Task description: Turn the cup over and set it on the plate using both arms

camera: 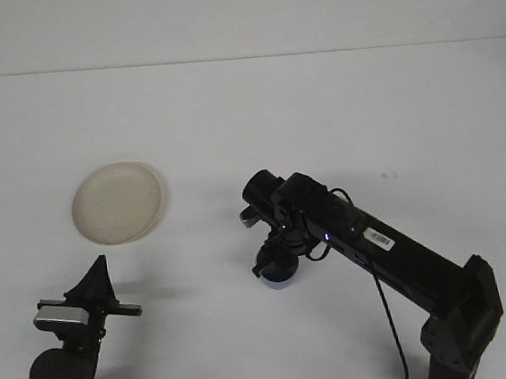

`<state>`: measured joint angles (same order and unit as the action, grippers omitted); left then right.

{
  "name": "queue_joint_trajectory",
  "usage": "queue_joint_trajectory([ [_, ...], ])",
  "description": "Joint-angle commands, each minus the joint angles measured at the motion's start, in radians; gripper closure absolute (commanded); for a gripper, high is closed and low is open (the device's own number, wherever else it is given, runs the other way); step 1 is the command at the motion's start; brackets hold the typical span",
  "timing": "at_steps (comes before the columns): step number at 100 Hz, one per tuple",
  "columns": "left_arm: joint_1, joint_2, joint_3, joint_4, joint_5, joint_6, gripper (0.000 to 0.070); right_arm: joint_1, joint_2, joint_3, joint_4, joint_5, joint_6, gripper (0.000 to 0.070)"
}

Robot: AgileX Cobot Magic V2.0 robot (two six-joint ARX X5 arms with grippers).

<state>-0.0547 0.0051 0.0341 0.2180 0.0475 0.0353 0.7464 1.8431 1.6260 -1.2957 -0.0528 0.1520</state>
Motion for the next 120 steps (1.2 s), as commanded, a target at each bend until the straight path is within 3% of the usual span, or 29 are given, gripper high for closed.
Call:
queue_joint_trajectory([
  [1, 0.000, -0.002, -0.020, 0.012, -0.002, -0.002, 0.0688, 0.011, 0.023, 0.025, 0.002, -0.002, -0.010, 0.0439],
  [18, 0.000, -0.002, -0.020, 0.012, -0.002, -0.002, 0.0688, 0.004, 0.014, 0.025, 0.001, -0.002, -0.010, 0.0353],
  [58, 0.000, -0.002, -0.020, 0.012, -0.002, -0.002, 0.0688, -0.064, -0.226, 0.026, 0.051, 0.001, -0.011, 0.0353],
  [71, 0.000, -0.002, -0.020, 0.012, -0.002, -0.002, 0.0688, -0.146, -0.332, 0.025, 0.048, 0.011, -0.018, 0.0353],
  [93, 0.000, -0.002, -0.020, 0.012, -0.002, -0.002, 0.0688, -0.349, -0.455, 0.023, 0.026, 0.113, -0.038, 0.0353],
  [120, 0.000, -0.002, -0.020, 0.012, -0.002, -0.002, 0.0688, -0.547, -0.627, -0.079, 0.118, 0.113, -0.077, 0.0353],
])
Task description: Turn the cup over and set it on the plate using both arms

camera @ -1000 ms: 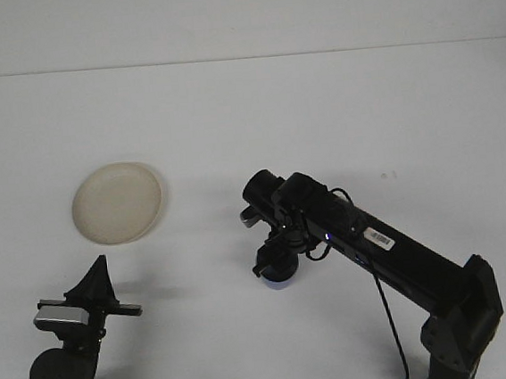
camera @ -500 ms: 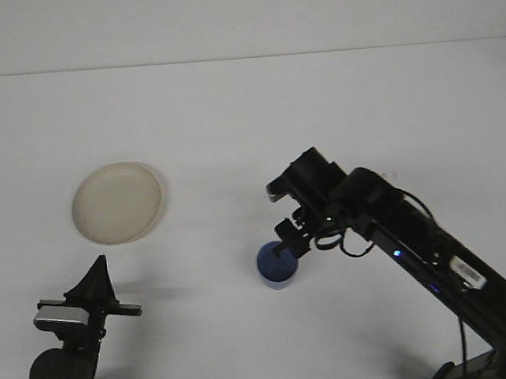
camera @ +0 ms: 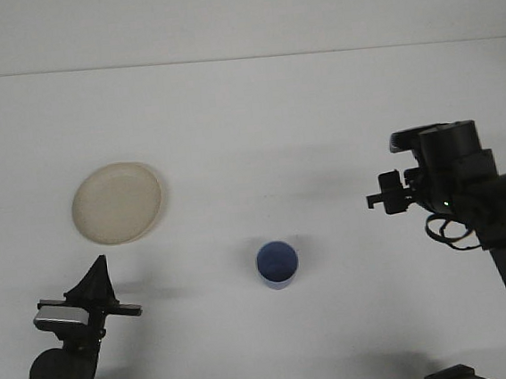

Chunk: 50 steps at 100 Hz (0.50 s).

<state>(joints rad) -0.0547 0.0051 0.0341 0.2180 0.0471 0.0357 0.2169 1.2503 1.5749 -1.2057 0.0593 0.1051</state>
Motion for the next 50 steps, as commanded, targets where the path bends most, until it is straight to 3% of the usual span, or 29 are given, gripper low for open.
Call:
queue_joint_trajectory([
  [1, 0.000, -0.002, -0.020, 0.012, -0.002, -0.002, 0.0688, -0.023, -0.043, -0.038, 0.035, 0.001, -0.032, 0.0353],
  [50, 0.000, -0.002, -0.020, 0.012, -0.002, -0.002, 0.0688, -0.125, -0.567, -0.696, 0.576, -0.011, -0.054, 0.0352],
])
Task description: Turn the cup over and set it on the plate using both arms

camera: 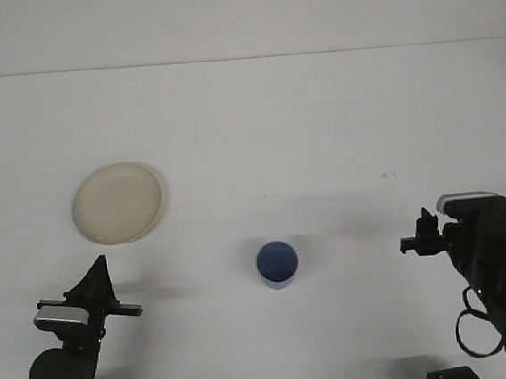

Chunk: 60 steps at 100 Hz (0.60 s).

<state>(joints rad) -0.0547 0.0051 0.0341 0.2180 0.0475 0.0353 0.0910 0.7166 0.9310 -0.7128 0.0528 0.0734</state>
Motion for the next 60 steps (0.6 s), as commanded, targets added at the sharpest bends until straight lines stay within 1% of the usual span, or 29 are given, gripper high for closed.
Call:
queue_joint_trajectory([
  [1, 0.000, -0.002, -0.020, 0.012, -0.002, -0.002, 0.0688, 0.001, -0.042, -0.066, 0.097, -0.005, -0.024, 0.0352],
  [18, 0.000, -0.002, -0.020, 0.012, -0.002, -0.002, 0.0688, 0.001, -0.140, -0.247, 0.296, -0.028, -0.040, 0.0352],
  [35, 0.000, -0.002, -0.020, 0.012, -0.002, -0.002, 0.0688, 0.001, -0.159, -0.373, 0.391, -0.029, -0.040, 0.0352],
  [41, 0.000, -0.002, -0.020, 0.012, -0.002, -0.002, 0.0688, 0.004, -0.159, -0.402, 0.438, -0.042, -0.013, 0.0352],
  [60, 0.000, -0.002, -0.020, 0.012, -0.002, -0.002, 0.0688, 0.006, -0.161, -0.406, 0.470, -0.041, -0.027, 0.0352],
])
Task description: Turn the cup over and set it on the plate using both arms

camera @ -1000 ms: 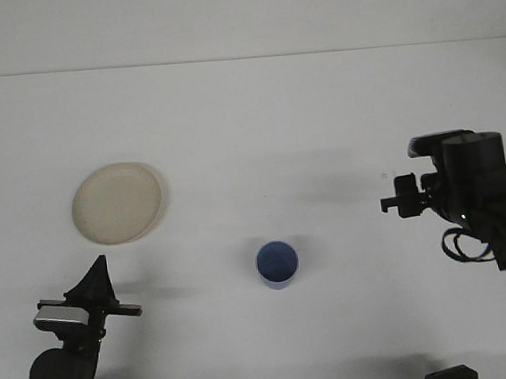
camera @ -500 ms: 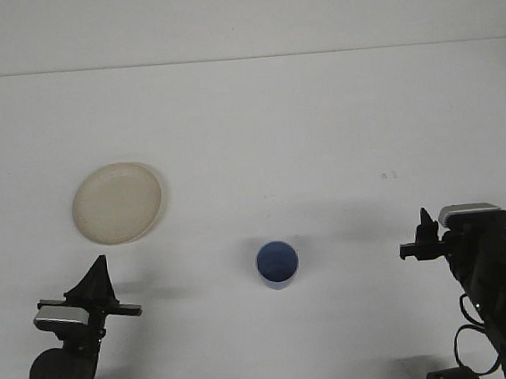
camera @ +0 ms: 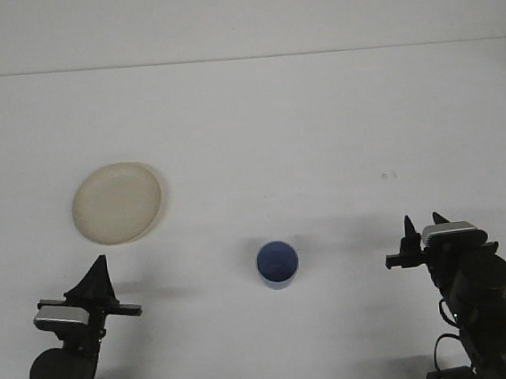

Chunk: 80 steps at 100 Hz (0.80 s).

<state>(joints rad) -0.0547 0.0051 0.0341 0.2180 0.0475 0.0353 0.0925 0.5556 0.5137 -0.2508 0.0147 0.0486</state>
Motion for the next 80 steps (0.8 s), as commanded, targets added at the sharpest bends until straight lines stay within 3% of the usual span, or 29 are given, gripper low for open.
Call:
queue_joint_trajectory([
  [1, 0.000, -0.002, -0.020, 0.012, -0.002, -0.002, 0.0688, 0.004, 0.000, 0.011, 0.008, -0.003, -0.003, 0.0352],
  [80, 0.000, -0.002, -0.020, 0.047, -0.002, -0.002, 0.0688, 0.004, 0.000, 0.012, 0.035, 0.011, -0.004, 0.0353],
])
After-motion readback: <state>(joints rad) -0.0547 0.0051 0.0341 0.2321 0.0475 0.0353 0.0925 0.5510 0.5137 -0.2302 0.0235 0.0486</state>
